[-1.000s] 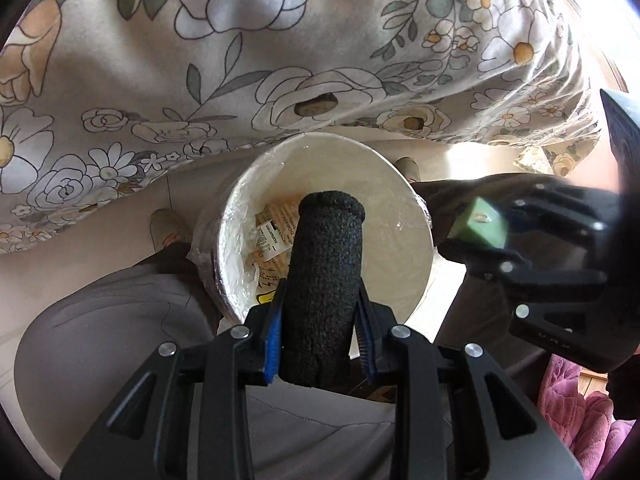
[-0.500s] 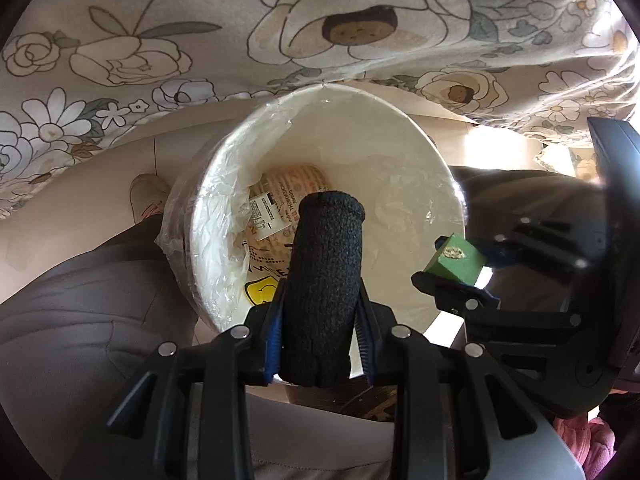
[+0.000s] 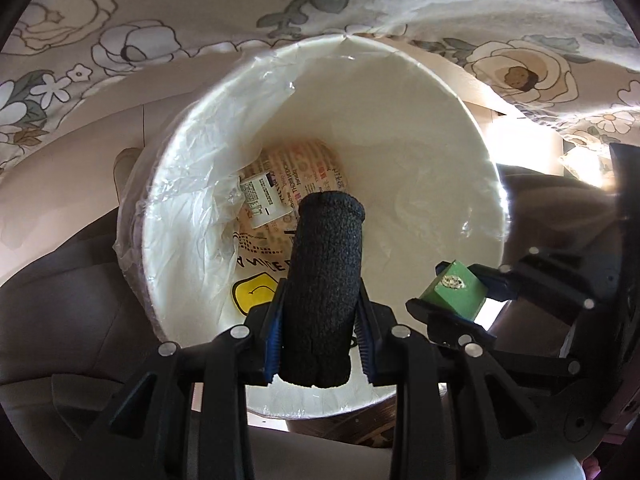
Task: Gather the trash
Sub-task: 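Open the left tool to drop the black tube while right tool drops the green block, then raise both open tools from the bin and move toward the bed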
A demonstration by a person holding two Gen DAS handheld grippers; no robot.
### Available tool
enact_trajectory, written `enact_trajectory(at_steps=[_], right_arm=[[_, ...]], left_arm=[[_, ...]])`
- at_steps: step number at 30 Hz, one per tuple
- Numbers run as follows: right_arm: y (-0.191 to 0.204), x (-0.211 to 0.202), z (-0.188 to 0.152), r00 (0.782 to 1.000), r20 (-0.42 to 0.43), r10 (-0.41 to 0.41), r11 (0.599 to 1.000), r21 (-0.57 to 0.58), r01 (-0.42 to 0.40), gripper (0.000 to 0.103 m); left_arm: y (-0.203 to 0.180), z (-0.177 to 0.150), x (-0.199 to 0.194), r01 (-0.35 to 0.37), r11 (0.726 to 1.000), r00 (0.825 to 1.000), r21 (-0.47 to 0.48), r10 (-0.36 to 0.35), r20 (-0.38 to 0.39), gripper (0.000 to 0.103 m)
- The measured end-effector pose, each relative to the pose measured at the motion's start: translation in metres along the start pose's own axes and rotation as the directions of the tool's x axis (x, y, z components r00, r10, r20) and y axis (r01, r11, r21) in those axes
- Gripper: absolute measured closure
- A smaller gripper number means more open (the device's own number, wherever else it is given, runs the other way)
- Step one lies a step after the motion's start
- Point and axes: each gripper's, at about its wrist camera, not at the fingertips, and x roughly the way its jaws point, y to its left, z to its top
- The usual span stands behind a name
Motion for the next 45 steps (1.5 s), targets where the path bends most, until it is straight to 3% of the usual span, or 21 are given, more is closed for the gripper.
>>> enact_trajectory(at_steps=[17, 19, 21, 38, 45], right_arm=[[0.0, 0.032, 0.009, 0.998, -0.063, -0.006, 1.0, -0.013, 0.005, 0.071], [-0.001, 0.033, 0.01, 0.998, -0.066, 0.01, 1.0, -0.008, -0.011, 0.057], [-0.002, 0.031, 0.011, 0.999, -0.05, -0.013, 1.0, -0.003, 0.013, 0.052], [0.002, 0.023, 0.008, 0.999, -0.032, -0.028, 0.999, -0.017, 0.028, 0.052], [0.001, 0.012, 0.001, 0.999, -0.03, -0.041, 0.999, -0.019, 0.041, 0.052]], left_arm=[[0.005, 0.012, 0.035, -0.026, 0.998, 0.998, -0.058, 0.023, -0.051, 0.069], [0.008, 0.01, 0.035, -0.016, 0.998, 0.998, -0.064, 0.013, -0.059, 0.063], [0.01, 0.009, 0.034, -0.026, 0.998, 0.998, -0.064, 0.023, -0.056, 0.054], [0.013, 0.007, 0.031, -0.03, 0.998, 0.999, -0.057, 0.027, -0.047, 0.054], [0.004, -0.002, 0.021, -0.069, 0.997, 0.997, -0.038, 0.068, -0.026, 0.054]])
